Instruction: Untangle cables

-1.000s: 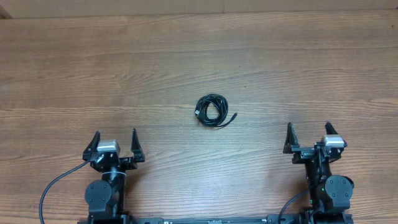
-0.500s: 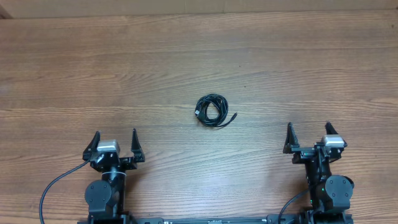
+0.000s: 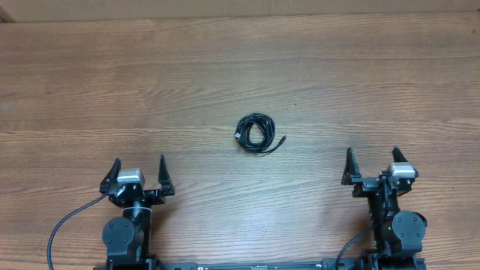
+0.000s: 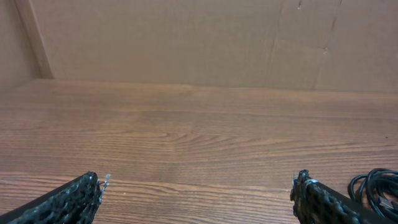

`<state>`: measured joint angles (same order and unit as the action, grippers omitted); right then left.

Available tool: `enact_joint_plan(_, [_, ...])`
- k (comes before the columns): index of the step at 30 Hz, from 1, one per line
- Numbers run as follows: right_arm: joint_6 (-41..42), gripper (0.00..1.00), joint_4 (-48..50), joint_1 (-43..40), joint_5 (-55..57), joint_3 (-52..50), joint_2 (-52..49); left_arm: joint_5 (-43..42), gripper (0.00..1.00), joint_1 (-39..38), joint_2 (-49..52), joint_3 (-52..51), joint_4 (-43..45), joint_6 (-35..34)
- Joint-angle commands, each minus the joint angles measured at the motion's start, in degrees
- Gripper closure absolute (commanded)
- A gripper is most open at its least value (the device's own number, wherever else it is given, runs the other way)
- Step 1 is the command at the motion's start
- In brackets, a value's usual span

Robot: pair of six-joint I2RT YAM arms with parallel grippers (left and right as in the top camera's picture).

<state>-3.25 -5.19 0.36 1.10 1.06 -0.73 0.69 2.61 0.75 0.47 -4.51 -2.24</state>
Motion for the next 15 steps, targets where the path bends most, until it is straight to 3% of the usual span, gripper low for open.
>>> enact_joint_plan(1, [-0.2, 0.00, 0.3, -0.1, 0.8, -0.5, 0.5, -1.4, 0.00, -0.4, -0.5, -0.2, 0.2, 1.0])
enact_joint_plan(2, [-0.2, 0.00, 0.3, -0.1, 0.8, -0.5, 0.5, -5.0, 0.00, -0.5, -0.5, -0.2, 0.3, -3.1])
enact_joint_plan(5, [-0.2, 0.00, 0.3, -0.1, 0.7, -0.5, 0.5, -21.0, 0.00, -1.2, -0.5, -0.1, 1.8, -24.7])
enact_joint_plan(8, [-0.2, 0.00, 0.3, -0.1, 0.7, -0.5, 0.5, -24.9, 0.00, -1.2, -0.5, -0.2, 2.1, -36.7])
enact_joint_plan(11, [-0.2, 0.00, 0.3, -0.1, 0.7, -0.5, 0.5, -26.5, 0.01, -1.1, -0.5, -0.1, 8.5, -43.9])
enact_joint_plan(15, [-0.2, 0.00, 0.3, -0.1, 0.7, -0.5, 0.5, -30.5, 0.00, -1.1, -0.5, 1.8, 26.5, -44.1])
